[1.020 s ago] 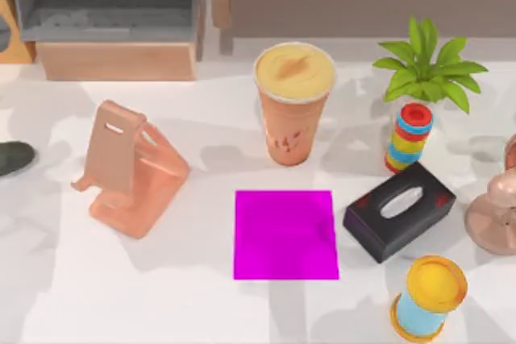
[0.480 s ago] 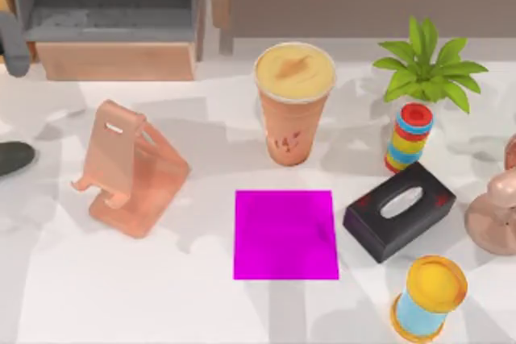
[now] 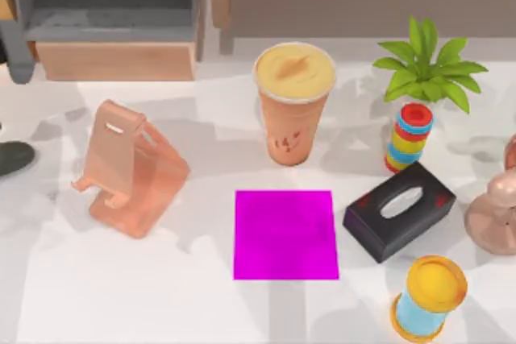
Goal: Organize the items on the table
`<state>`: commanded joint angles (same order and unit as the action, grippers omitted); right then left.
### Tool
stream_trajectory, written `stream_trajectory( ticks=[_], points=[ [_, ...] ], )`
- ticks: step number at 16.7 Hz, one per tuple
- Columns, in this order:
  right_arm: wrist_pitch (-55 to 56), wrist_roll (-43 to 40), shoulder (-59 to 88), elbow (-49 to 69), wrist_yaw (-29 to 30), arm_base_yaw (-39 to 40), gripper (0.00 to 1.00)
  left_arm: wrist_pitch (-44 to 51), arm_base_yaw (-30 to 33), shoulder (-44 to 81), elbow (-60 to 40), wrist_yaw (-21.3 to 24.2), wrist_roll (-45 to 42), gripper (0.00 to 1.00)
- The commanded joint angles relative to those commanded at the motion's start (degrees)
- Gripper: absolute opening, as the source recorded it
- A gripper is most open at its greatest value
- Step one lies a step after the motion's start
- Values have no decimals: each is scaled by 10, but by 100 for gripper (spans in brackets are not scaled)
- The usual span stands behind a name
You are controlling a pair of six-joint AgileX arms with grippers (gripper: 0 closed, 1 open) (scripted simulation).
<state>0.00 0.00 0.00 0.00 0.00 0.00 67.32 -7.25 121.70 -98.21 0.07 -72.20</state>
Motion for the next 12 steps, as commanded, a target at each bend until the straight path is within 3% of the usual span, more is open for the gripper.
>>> stream_trajectory(
  ticks=[6, 11, 12],
  points=[
    [0, 0, 0, 0, 0, 0, 100, -141, -3, 42, 92, 0, -3, 100],
    [0, 0, 0, 0, 0, 0, 100, -155, -3, 48, 104, 0, -3, 100],
    [0, 0, 0, 0, 0, 0, 100, -155, -3, 48, 104, 0, -3, 92]
  ],
)
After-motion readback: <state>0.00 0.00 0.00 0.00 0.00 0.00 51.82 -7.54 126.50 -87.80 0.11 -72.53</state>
